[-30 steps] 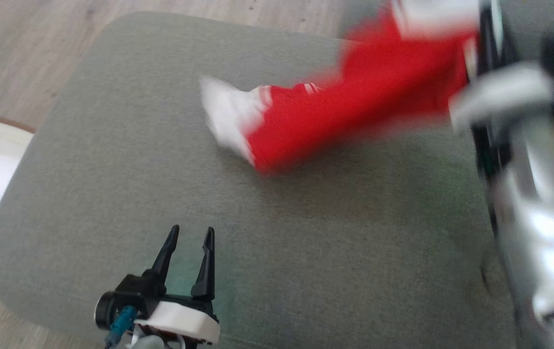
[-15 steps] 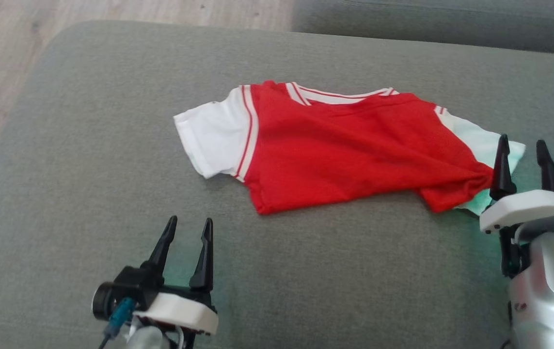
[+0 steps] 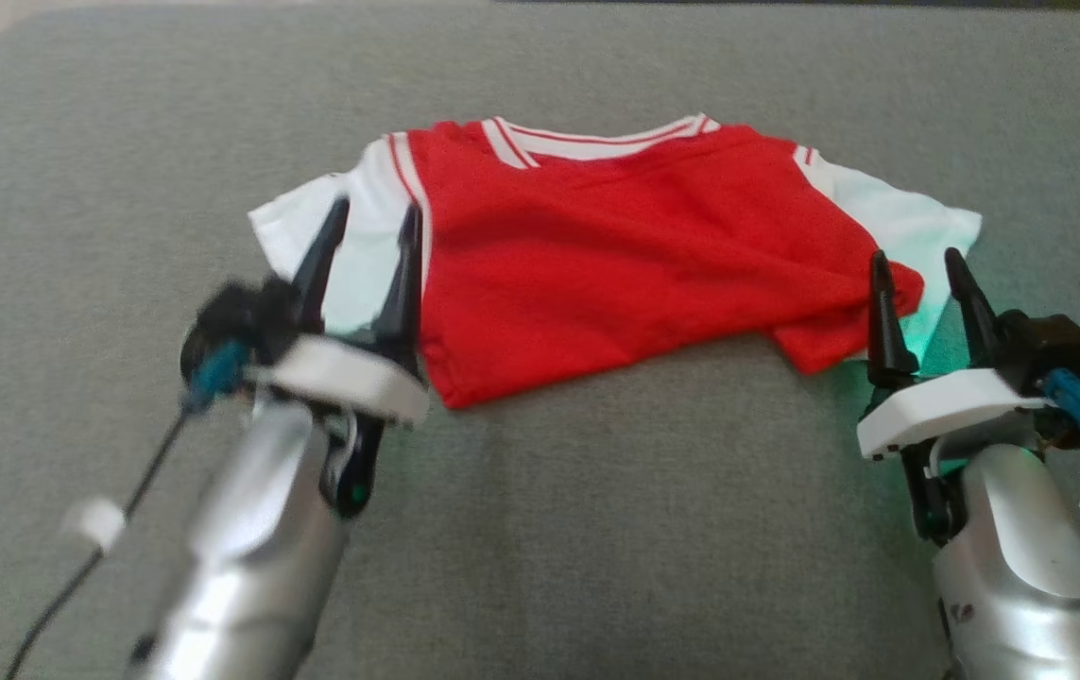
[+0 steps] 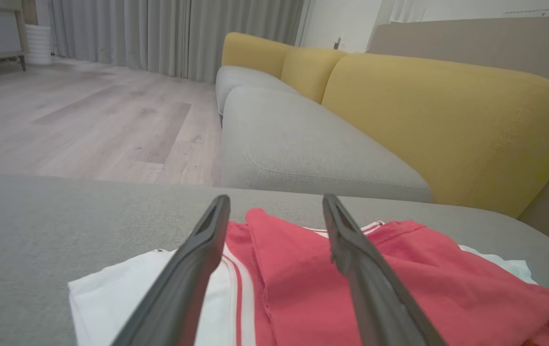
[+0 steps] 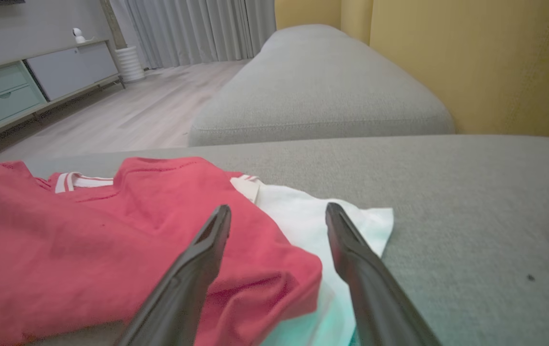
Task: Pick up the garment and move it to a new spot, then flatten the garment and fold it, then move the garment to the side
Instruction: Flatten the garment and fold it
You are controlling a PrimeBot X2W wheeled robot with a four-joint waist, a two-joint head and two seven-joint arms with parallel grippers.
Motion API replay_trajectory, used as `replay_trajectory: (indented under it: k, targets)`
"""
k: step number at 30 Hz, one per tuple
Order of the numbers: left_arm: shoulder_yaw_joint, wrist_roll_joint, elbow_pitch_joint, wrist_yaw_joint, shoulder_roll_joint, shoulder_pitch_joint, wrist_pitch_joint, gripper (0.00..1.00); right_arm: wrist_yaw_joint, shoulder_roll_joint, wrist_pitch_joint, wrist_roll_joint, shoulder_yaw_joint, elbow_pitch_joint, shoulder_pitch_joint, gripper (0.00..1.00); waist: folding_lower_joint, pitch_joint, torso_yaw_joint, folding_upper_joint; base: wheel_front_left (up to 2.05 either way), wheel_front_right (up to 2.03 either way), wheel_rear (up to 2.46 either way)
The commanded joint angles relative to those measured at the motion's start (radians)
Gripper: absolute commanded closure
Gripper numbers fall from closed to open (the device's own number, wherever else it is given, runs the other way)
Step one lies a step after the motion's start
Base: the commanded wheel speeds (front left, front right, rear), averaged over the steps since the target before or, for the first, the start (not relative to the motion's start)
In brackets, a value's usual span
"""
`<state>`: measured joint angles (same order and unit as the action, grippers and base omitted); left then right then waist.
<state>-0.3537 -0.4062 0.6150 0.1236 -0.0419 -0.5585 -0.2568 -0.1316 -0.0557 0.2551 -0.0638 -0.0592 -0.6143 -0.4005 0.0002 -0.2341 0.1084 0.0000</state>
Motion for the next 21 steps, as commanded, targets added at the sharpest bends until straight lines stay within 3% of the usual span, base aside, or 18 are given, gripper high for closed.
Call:
replay_trajectory:
  k: [1,9,21]
  targets:
    - [0.017,-0.026,0.005,0.003,-0.008,-0.052,-0.005,0.0,0.001,0.005,0.007,-0.007,0.032,0.036,-0.03,0.0,-0.0002,-0.031,-0.032,0.0,0.0,0.0,0.0]
    - [-0.106,-0.201,0.266,0.007,-0.008,-0.249,0.01,0.0,0.001,0.005,0.007,-0.033,0.082,0.038,-0.052,0.0,-0.0002,-0.083,-0.1,0.0,0.0,0.0,0.0]
    - [-0.125,-0.195,0.466,0.005,-0.017,-0.348,-0.004,0.0,0.001,0.005,0.007,-0.046,0.092,0.044,-0.058,0.0,-0.0002,-0.101,-0.138,0.0,0.0,0.0,0.0]
